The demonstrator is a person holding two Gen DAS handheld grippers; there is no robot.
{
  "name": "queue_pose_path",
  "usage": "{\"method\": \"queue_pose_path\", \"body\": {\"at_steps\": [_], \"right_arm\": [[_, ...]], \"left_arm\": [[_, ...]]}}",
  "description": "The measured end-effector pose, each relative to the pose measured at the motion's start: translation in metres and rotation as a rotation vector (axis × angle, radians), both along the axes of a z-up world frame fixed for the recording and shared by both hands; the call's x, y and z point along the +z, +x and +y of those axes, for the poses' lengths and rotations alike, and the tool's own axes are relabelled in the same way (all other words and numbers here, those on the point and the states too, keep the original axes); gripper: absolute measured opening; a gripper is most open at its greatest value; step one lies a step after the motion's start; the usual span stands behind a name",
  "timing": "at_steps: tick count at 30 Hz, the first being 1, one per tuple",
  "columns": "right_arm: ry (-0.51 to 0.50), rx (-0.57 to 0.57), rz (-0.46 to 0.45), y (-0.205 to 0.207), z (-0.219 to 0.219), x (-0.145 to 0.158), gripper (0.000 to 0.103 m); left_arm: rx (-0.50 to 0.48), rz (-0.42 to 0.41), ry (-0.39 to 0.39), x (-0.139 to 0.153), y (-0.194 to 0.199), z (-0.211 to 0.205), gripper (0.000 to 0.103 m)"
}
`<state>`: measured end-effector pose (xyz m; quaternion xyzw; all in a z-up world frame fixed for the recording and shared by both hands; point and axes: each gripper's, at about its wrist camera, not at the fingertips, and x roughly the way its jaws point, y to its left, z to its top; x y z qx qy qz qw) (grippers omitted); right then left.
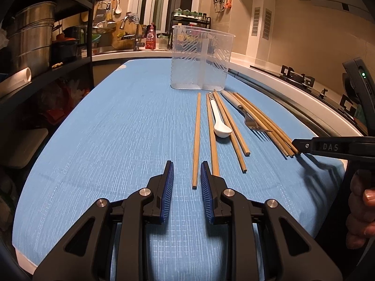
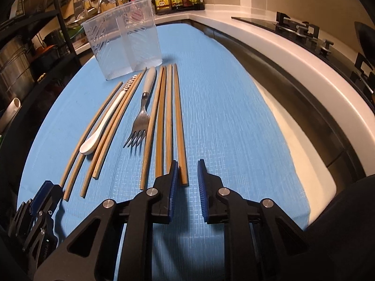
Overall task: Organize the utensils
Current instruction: 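Grasp a wooden chopstick with the left gripper while the right gripper grasps another chopstick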
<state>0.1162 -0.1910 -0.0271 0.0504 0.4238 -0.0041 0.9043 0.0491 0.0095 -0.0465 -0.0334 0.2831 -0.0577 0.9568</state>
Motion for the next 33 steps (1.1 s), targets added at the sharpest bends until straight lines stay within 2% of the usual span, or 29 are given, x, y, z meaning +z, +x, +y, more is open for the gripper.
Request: {"method": "queue_pose_path", "body": {"at_steps": [3,6,10,13,16,23,26,33], "right_arm": [[-0.032,0.007,-0.016,0.000,0.004,0.000,0.017],[-0.040,0.025,-0.028,-0.001,0.009,-0.001,0.007],[-0.041,0.032,-0.035,-0.002,0.010,0.000,0.007],[-0.027,0.038,-0.034,-0.004,0.009,0.001,0.007],[-0.020,0.040,-0.048,-0.009,0.010,0.003,0.007],[-0.021,0.037,-0.064,-0.038,0.020,-0.001,0.007],[-0.044,0.028,-0.082,-0.047,0.025,-0.003,0.007],[-0.037,0.022,-0.095,-0.047,0.023,-0.004,0.007]], "left_arm": [[-0.004,-0.005,0.005,0.000,0.001,0.000,0.024],[-0.006,-0.014,0.021,-0.001,0.003,-0.002,0.024],[-0.010,-0.032,0.038,-0.003,0.005,-0.003,0.023],[0.001,-0.044,0.062,-0.005,0.004,-0.002,0.007],[0.008,-0.033,0.058,-0.002,0.000,0.003,0.005],[0.066,-0.053,0.066,-0.004,-0.036,0.016,0.005],[0.073,-0.049,0.051,-0.003,-0.036,0.016,0.005],[0.083,-0.082,0.076,-0.007,-0.034,0.010,0.006]]}}
